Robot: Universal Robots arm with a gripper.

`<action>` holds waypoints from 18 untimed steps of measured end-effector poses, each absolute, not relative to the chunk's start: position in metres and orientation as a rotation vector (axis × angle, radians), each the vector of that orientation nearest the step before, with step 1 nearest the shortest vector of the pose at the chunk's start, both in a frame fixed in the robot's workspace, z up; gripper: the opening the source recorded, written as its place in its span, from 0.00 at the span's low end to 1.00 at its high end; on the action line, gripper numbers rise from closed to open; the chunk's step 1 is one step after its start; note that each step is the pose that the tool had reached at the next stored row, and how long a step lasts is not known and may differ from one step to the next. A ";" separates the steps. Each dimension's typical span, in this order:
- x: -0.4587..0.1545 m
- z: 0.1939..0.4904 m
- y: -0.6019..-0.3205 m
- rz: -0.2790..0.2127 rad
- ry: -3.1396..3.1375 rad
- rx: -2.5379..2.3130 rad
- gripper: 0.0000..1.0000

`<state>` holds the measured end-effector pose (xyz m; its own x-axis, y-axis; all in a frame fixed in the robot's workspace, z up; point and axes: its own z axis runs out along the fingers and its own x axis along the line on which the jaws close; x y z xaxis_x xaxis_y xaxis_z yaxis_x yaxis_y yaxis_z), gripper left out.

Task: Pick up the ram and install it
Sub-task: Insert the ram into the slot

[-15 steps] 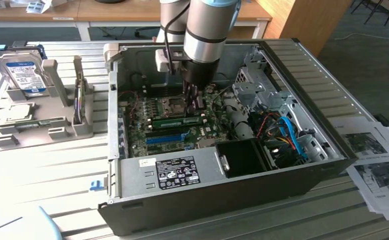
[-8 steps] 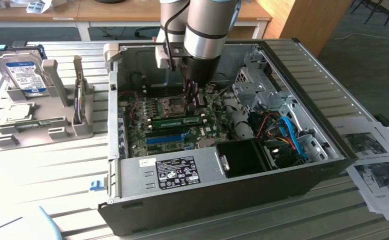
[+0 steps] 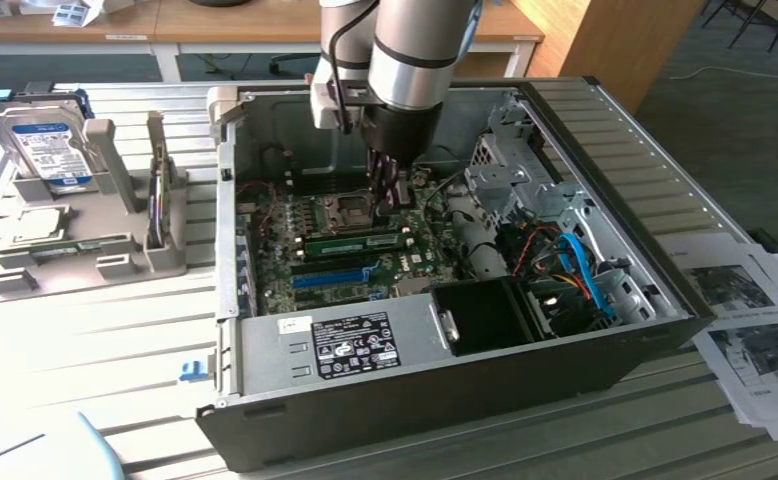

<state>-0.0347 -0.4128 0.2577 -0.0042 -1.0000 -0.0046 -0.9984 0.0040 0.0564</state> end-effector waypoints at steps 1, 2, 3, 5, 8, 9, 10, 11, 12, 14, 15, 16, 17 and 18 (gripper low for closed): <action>-0.035 0.259 -0.413 -0.067 -2.200 2.191 0.18; -0.035 0.260 -0.413 -0.067 -2.199 2.190 0.18; -0.035 0.261 -0.413 -0.067 -2.199 2.190 0.18; -0.035 0.263 -0.413 -0.067 -2.199 2.190 0.18; -0.035 0.267 -0.413 -0.067 -2.200 2.191 0.18; -0.035 0.268 -0.413 -0.067 -2.200 2.191 0.18; -0.035 0.269 -0.413 -0.067 -2.199 2.190 0.18; -0.035 0.271 -0.413 -0.067 -2.199 2.190 0.18; -0.035 0.272 -0.413 -0.067 -2.200 2.190 0.18; -0.035 0.274 -0.413 -0.067 -2.199 2.190 0.18; -0.035 0.275 -0.413 -0.067 -2.200 2.190 0.18; -0.035 0.276 -0.413 -0.067 -2.200 2.191 0.18; -0.035 0.277 -0.413 -0.067 -2.200 2.191 0.18; -0.035 0.278 -0.413 -0.067 -2.199 2.190 0.18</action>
